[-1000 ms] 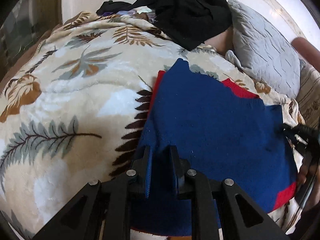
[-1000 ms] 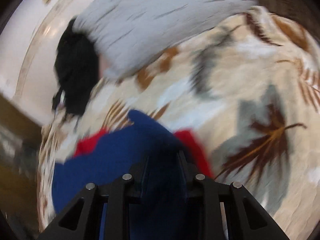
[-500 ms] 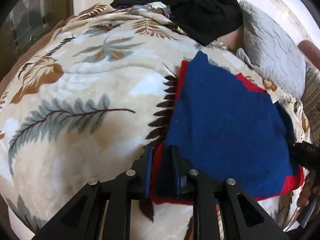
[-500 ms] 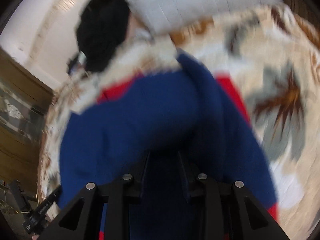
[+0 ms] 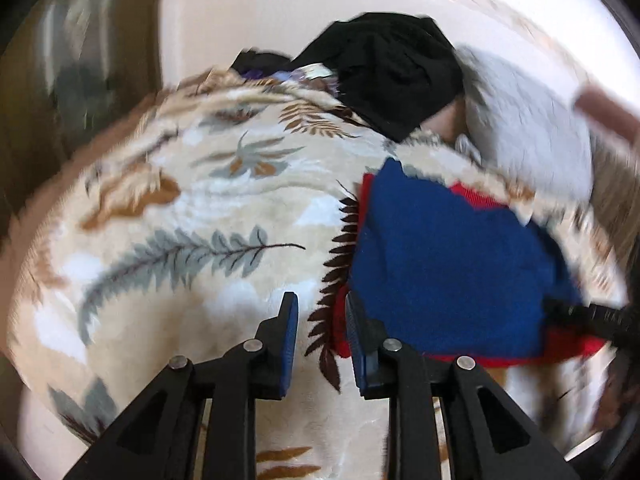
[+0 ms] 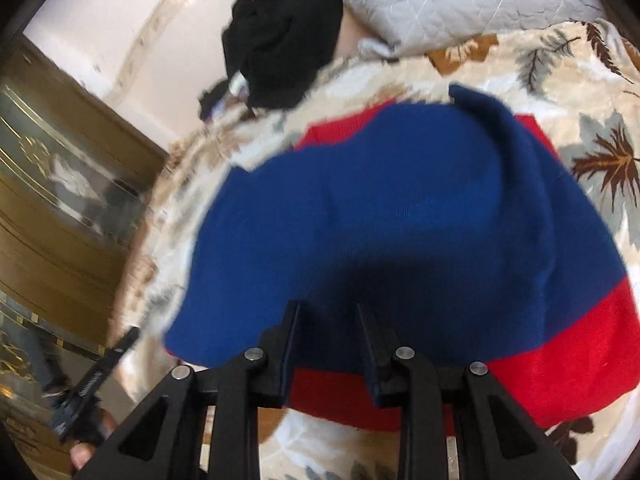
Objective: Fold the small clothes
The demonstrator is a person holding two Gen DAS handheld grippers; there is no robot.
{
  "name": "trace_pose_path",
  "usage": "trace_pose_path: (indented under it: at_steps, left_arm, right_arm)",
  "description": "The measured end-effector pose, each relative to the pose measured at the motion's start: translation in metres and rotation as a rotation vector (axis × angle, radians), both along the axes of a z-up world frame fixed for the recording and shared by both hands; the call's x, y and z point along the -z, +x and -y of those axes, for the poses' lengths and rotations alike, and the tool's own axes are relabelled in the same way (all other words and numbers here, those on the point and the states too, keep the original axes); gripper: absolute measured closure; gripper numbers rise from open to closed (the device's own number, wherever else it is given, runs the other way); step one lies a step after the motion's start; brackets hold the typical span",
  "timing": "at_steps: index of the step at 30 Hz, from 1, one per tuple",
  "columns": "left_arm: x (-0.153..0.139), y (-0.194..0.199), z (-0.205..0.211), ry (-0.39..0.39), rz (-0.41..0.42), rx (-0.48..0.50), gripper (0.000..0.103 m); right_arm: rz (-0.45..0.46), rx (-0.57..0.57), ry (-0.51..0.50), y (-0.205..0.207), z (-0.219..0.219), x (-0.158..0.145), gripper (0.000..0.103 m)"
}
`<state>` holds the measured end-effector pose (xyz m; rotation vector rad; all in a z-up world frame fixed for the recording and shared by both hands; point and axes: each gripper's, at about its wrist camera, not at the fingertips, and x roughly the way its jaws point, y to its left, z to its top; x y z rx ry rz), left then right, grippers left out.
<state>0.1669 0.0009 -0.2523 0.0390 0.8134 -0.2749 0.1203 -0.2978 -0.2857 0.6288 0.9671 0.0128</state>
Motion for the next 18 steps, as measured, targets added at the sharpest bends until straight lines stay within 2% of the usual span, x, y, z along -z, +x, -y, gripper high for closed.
trace_pose_path:
  at_steps: [2, 9, 11, 15, 18]
  left_arm:
    - [0.004, -0.004, 0.013, 0.075, 0.028, 0.033, 0.078]
    - [0.01, 0.0, 0.027, 0.126, 0.038, 0.043, 0.078]
    - [0.011, 0.002, 0.03, 0.136, 0.041, 0.037, 0.078]
    - [0.015, 0.006, 0.035, 0.156, 0.03, 0.031, 0.078]
    - [0.018, 0.007, 0.039, 0.186, 0.041, 0.031, 0.078]
  right_arm:
    - [0.006, 0.003, -0.011, -0.001, 0.001, -0.003, 0.072]
    - [0.09, -0.031, -0.002, -0.005, -0.002, -0.021, 0.072]
    - [0.083, -0.057, -0.005, -0.002, -0.008, -0.021, 0.072]
    - [-0.005, -0.095, -0.031, 0.013, -0.021, -0.003, 0.071]
    - [0.009, -0.098, -0.053, 0.015, -0.023, -0.007, 0.072]
